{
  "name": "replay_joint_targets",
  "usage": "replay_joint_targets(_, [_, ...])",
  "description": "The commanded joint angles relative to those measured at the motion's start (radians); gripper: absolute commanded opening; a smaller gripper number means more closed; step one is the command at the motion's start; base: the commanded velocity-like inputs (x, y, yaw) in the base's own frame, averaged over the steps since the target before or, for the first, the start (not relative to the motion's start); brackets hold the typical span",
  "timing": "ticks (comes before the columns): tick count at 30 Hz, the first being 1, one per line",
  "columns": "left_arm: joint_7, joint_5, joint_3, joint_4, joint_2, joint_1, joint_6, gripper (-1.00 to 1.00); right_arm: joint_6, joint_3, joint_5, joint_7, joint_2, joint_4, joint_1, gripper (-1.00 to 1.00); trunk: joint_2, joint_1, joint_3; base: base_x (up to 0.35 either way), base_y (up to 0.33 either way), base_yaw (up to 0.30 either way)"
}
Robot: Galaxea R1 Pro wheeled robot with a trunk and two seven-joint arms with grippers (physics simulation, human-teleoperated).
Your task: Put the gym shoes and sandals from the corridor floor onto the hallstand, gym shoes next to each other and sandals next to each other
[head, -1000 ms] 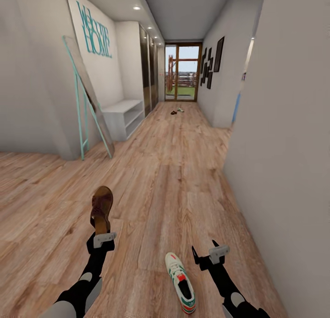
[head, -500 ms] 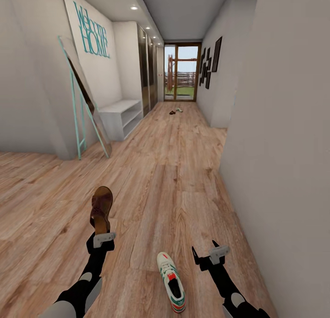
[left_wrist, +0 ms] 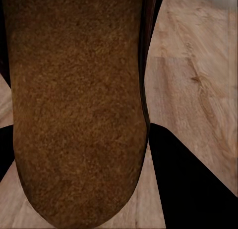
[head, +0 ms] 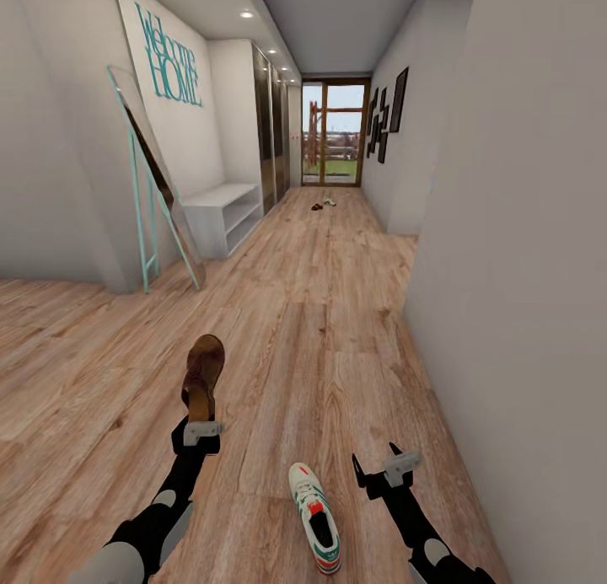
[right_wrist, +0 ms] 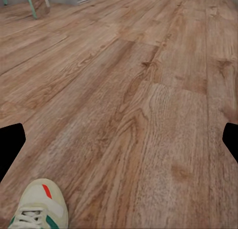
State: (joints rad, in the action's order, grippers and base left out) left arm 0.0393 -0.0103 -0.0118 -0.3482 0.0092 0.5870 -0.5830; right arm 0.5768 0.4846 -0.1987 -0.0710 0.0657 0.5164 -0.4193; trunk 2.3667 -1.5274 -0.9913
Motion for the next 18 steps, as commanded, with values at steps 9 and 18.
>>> replay_joint_targets(9, [-0.118,-0.001,-0.008,-0.15,0.0,0.043,0.244,-1.0,-0.061,0.007,-0.008,-0.009,-0.019,-0.01,-0.001,1.0,0.0,0.0,-0.001,0.0,0.0,0.0])
replay_joint_targets(18, [-0.181,0.003,-0.006,-0.315,0.008,0.043,0.403,-1.0,-0.289,0.005,-0.009,-0.012,-0.079,0.074,-0.013,1.0,0.0,0.0,-0.001,0.0,0.0,0.0])
